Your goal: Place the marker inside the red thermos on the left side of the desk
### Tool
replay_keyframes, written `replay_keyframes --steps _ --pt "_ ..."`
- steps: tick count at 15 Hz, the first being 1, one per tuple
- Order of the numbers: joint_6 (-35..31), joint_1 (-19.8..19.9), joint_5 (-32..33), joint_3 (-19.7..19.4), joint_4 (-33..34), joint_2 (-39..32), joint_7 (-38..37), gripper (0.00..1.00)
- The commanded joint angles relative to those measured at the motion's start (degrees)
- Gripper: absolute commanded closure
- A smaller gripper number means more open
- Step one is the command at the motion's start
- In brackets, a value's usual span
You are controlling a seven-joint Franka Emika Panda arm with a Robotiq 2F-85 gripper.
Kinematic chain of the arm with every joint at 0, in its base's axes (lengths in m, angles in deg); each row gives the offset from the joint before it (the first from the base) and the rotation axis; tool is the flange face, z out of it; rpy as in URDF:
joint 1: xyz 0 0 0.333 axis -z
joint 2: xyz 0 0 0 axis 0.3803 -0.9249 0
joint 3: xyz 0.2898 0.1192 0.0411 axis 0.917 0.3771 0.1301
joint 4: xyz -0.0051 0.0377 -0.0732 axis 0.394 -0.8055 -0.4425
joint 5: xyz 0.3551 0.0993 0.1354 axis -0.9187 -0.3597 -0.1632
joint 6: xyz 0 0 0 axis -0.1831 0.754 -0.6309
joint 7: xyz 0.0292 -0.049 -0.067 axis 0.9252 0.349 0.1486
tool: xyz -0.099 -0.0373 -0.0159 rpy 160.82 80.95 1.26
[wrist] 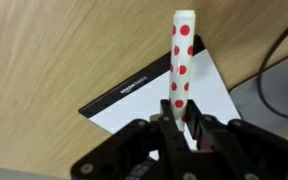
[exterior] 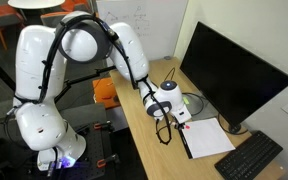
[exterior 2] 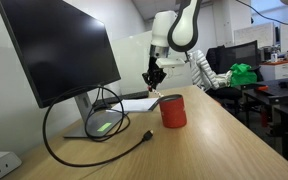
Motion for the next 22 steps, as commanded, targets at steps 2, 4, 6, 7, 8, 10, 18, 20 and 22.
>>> replay_keyframes --steps 2,4,6,7,8,10,18,20,22 --pt "-7.5 -11.0 0.2 -8.3 -4.1 1.3 -0.7 0.95" --pt "-11.8 -19.8 -2.6 -16.0 -4.7 -1.6 -2.0 0.95" --pt "-15.9 -29.1 -9.2 -23.9 -4.6 -6.7 -3.6 0.95" --pt "-15.9 -33.6 -13.3 -27.2 -4.4 -9.5 -4.2 0.95" --pt "-15.6 -38.2 -17.2 -30.1 -4.4 -12.0 -5.2 0.95" --pt "-11.6 -46.9 -25.4 -35.3 -3.3 -18.7 -7.4 0.95" --pt "7.6 -61.8 -36.6 -47.5 0.9 -45.5 -24.4 0.95" --pt "10.8 -63.2 -34.6 -49.2 1.3 -51.5 -29.2 0.95" --pt "11.4 -64.4 -32.5 -49.3 1.5 -54.5 -32.3 0.95"
